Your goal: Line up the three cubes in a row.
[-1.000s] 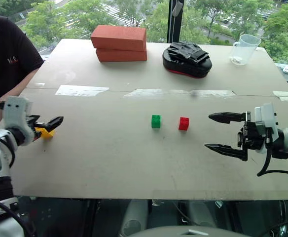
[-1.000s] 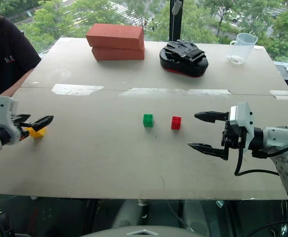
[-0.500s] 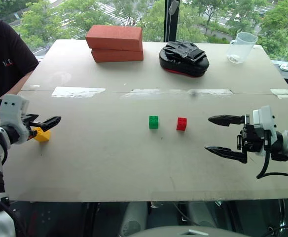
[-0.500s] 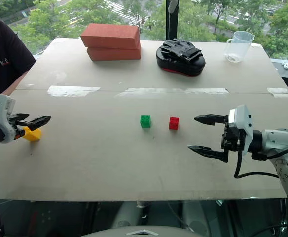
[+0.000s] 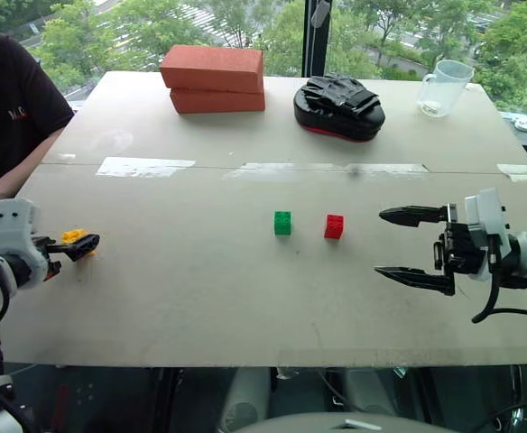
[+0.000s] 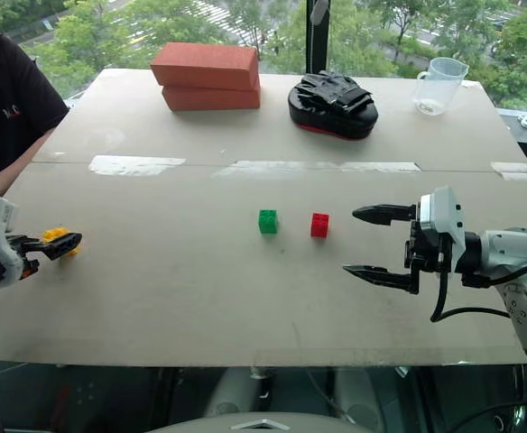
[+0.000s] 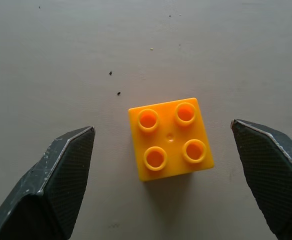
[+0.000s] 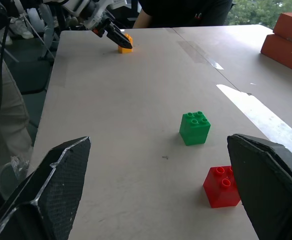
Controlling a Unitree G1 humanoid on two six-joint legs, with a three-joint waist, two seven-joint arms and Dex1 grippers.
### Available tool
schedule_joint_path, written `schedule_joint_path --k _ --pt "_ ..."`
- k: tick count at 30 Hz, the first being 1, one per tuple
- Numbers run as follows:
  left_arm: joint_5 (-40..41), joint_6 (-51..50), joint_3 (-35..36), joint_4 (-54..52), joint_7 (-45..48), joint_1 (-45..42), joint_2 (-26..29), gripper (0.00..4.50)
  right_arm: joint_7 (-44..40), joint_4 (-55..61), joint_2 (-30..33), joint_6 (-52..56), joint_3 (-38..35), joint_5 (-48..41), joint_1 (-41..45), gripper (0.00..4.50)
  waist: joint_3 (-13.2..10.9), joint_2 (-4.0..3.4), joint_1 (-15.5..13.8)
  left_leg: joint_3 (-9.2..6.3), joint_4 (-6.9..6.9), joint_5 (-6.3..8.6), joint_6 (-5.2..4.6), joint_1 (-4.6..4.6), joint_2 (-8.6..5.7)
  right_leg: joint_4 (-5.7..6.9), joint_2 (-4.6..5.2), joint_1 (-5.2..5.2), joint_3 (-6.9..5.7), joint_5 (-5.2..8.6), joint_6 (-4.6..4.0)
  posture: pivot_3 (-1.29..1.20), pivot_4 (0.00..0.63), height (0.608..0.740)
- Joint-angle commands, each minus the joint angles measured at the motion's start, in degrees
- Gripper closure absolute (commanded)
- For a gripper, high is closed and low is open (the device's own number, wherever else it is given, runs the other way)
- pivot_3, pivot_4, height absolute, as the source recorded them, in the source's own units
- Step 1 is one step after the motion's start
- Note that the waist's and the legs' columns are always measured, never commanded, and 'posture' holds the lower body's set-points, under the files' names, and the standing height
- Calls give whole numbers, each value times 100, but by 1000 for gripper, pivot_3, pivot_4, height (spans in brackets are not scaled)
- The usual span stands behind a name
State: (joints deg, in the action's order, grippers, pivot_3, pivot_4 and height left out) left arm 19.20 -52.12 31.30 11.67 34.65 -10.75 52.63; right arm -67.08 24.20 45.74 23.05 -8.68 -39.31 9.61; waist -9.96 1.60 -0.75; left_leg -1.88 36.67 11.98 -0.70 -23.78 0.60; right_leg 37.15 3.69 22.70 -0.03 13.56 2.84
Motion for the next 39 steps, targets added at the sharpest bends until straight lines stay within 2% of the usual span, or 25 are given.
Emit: schedule_joint_path --k 1,3,5,7,11,12,19,23,28,32,35,39 --pt "48 -124 54 -262 -176 -87 -4 30 -132 108 46 -182 40 22 131 0 0 0 2 0 -1 0 0 0 0 0 0 0 0 0 0 0 150 740" --pt "47 -125 33 -260 -236 -99 -27 30 -176 116 55 -232 73 57 140 0 0 0 3 0 -3 0 0 1 0 0 0 1 0 0 0 0 150 740" --pt "-15 -49 -29 -192 -331 -156 -40 424 -255 173 34 -320 148 70 204 0 0 0 2 1 -3 0 0 1 0 -1 0 1 1 0 0 0 150 740" --pt "16 -65 -65 -147 -345 -209 -57 1008 -261 199 5 -351 198 78 281 0 0 -1 3 1 -4 0 0 1 0 -2 0 1 1 0 0 0 150 740" --pt "-18 85 -143 -67 -397 -290 -78 2978 -217 199 5 -335 221 74 346 0 0 0 -8 1 -4 0 0 1 0 -2 1 0 1 0 -1 0 150 740" --pt "-36 120 -166 -52 -410 -300 -69 3223 -209 203 12 -337 212 76 335 0 0 0 -8 1 -4 0 0 0 -1 -3 1 0 0 0 -1 0 150 740" --pt "83 558 -376 -27 -110 -532 -65 3206 88 459 38 -244 -80 -41 -35 0 0 -1 -22 -1 -13 0 0 0 -1 -8 6 1 -1 0 -1 0 150 740" --pt "337 724 -729 20 402 -1032 -235 3206 307 667 17 -190 -162 -77 -199 0 0 0 -12 -1 -12 0 0 -4 -6 -11 17 0 -6 2 -6 0 150 740" --pt "350 968 -1445 497 904 -2146 -573 3206 612 848 -26 -200 -255 -76 -365 0 0 1 -24 0 -11 -1 -1 -4 -13 -11 -1 -2 -12 -2 1 0 150 740" --pt "210 1531 -2381 1033 1879 -3298 -1042 3206 1119 1136 -161 -180 -439 -79 -594 0 0 5 -32 13 -9 -2 -2 -12 -28 -11 -17 -3 -18 -9 14 0 150 740" --pt "-5 2176 -2825 1419 2452 -3723 -1263 3206 1502 1355 -230 -160 -588 4 -811 0 0 4 16 23 -7 -2 -2 -16 -36 -11 -20 -4 -16 -9 16 0 150 740" --pt "-79 2629 -3250 1858 3551 -4061 -1258 3206 1883 1646 -270 -75 -821 -22 -1187 0 -1 4 142 36 -9 -1 -2 -11 -27 -11 -35 0 -4 -8 16 0 150 740"
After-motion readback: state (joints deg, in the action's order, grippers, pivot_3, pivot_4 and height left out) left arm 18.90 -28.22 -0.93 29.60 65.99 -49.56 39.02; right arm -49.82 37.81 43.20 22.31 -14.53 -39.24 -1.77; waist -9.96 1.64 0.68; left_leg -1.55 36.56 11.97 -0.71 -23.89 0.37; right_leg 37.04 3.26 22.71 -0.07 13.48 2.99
